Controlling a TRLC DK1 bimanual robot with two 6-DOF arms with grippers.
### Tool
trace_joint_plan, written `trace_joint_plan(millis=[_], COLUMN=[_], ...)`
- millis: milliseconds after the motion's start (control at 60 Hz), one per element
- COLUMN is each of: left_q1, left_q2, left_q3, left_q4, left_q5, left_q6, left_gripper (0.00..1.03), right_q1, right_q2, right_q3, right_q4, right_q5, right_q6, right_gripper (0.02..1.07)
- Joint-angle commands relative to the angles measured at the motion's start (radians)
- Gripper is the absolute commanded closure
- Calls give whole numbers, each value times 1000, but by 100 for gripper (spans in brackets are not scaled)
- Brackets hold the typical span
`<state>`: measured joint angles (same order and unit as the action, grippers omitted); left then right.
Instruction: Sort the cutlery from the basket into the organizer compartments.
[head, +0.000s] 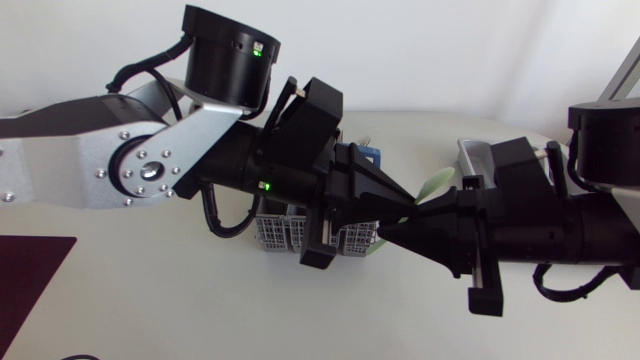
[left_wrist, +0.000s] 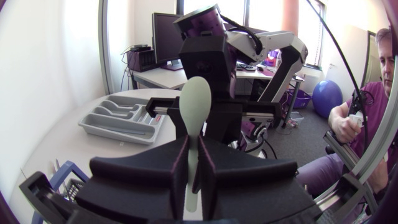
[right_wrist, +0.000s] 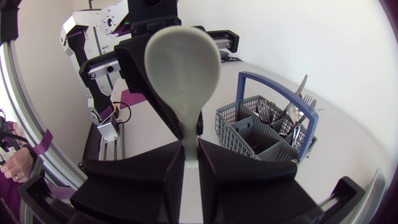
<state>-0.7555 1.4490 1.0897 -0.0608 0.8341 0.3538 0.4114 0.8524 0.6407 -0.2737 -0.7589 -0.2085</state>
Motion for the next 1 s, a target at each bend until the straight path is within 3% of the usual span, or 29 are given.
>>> trace_joint_plan(millis=[0, 100, 200, 417, 500, 550, 667, 983], left_q1=[1, -1, 1, 10, 16, 22, 39, 120], left_q2=[19, 19, 19, 17, 17, 17, 5, -21], left_q3=[21, 19, 22, 32, 42, 50, 82, 202], left_q4=[21, 27, 29, 29, 29, 29, 26, -99], left_q5=[16, 16, 14, 13, 11, 7, -15, -96], left_q6=[-16, -22, -33, -61, -75, -82, -104, -79], left_gripper=[99, 97, 89, 52, 44, 32, 18, 14], right_q1=[7, 7, 1, -10, -14, -19, -36, -221], right_q2=[8, 5, 5, 5, 7, 10, 20, 106], right_q3=[24, 22, 22, 22, 22, 24, 30, 54], right_q4=[-13, -13, -18, -41, -50, -58, -90, -229], right_q5=[-16, -16, -17, -16, -16, -16, -16, -23], right_q6=[24, 21, 21, 9, 3, -6, -37, -296], right_gripper=[99, 99, 99, 99, 99, 99, 99, 99])
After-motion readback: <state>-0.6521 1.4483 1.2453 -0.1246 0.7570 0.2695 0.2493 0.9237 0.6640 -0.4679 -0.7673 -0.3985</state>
